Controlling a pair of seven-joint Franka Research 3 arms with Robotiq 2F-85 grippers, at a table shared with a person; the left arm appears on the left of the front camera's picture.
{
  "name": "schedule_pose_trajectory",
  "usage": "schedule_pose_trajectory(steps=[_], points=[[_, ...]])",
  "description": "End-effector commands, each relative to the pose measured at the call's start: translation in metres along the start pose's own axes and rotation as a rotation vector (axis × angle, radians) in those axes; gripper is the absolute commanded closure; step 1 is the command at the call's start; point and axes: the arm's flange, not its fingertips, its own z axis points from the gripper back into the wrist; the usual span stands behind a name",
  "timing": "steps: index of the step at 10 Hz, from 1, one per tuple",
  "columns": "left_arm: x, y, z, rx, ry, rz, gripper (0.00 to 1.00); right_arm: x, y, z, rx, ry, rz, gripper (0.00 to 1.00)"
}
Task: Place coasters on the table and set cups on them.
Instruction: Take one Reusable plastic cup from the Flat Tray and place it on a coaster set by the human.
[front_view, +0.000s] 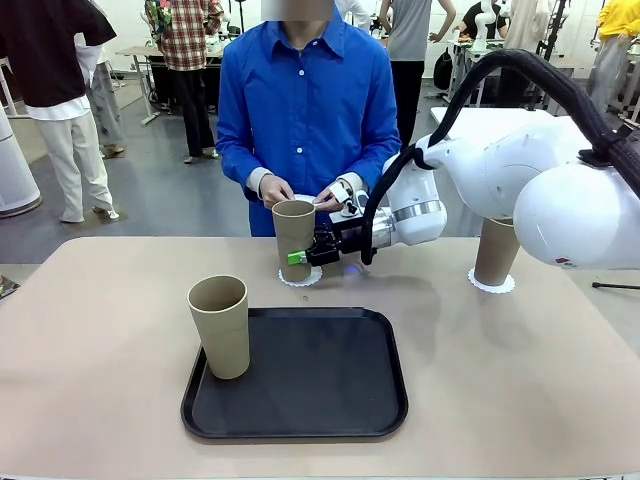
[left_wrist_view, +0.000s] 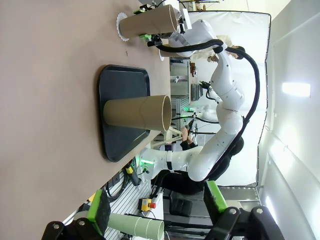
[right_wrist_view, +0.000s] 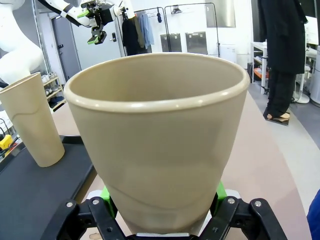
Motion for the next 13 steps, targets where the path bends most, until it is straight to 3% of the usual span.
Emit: schedule_pose_trajectory(steps=[1, 13], points=[[-0.0011, -0.0013, 0.0019, -0.012, -0.002, -0.007, 0.00, 0.0026, -0.0026, 0.0031, 0.029, -0.003, 0.032, 0.18], [-0.0011, -0.0013, 0.0019, -0.012, -0.002, -0.007, 0.00, -0.0053, -0.0086, 0.0053, 0.116, 0.010, 0.138, 0.18]])
